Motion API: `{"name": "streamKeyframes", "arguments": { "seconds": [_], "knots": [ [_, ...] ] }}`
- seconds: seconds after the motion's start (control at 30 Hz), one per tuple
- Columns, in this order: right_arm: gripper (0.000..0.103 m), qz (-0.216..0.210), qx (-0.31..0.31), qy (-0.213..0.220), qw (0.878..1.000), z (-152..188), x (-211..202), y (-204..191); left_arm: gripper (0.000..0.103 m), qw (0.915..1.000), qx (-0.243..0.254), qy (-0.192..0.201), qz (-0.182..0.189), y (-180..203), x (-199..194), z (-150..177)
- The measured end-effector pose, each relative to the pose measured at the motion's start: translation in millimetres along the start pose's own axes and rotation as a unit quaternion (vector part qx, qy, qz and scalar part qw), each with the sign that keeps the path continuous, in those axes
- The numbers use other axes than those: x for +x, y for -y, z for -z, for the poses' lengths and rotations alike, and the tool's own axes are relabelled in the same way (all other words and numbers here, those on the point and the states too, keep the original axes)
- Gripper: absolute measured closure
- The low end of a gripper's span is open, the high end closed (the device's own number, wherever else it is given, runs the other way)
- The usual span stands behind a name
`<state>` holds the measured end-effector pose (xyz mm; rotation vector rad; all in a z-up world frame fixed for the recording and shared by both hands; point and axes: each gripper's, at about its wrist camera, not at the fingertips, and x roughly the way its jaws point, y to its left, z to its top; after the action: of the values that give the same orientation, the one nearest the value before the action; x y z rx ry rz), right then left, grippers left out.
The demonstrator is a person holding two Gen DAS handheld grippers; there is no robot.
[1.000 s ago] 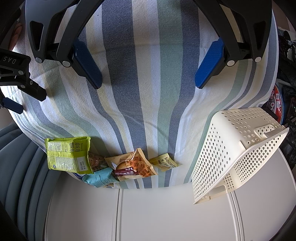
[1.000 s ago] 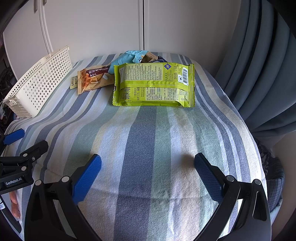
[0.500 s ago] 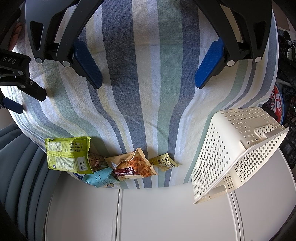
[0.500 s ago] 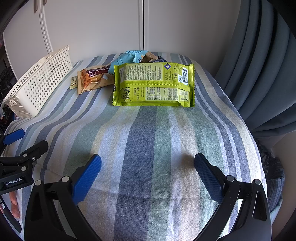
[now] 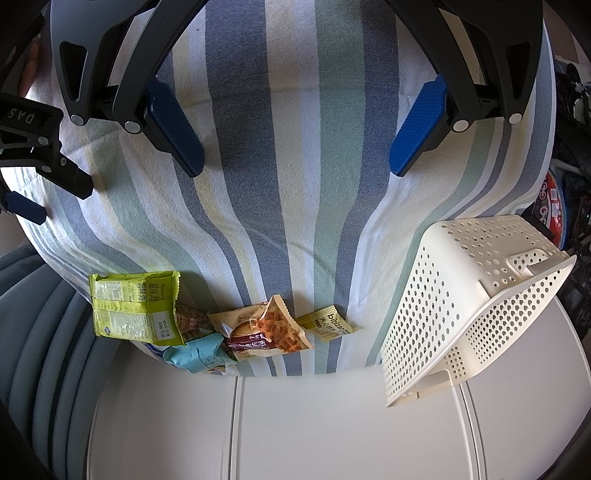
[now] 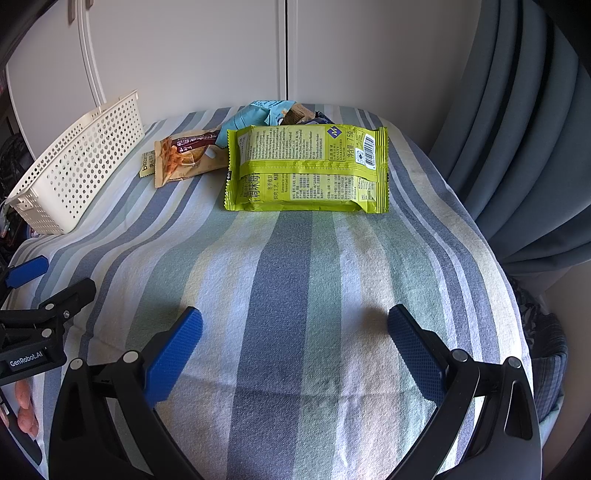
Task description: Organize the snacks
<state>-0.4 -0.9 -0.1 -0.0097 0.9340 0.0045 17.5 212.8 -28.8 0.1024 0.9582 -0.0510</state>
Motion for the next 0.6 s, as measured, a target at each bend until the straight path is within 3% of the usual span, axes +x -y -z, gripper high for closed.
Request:
{"name": "streamKeyframes", "arguments": {
  "seconds": [0.6],
  "knots": [
    [0.005,-0.003,0.001,0.000,1.000,0.5,-0.6,1.1,0.002,0.9998,0.009,0.016,-0.007,3.7,-7.8,-4.9]
  ]
}}
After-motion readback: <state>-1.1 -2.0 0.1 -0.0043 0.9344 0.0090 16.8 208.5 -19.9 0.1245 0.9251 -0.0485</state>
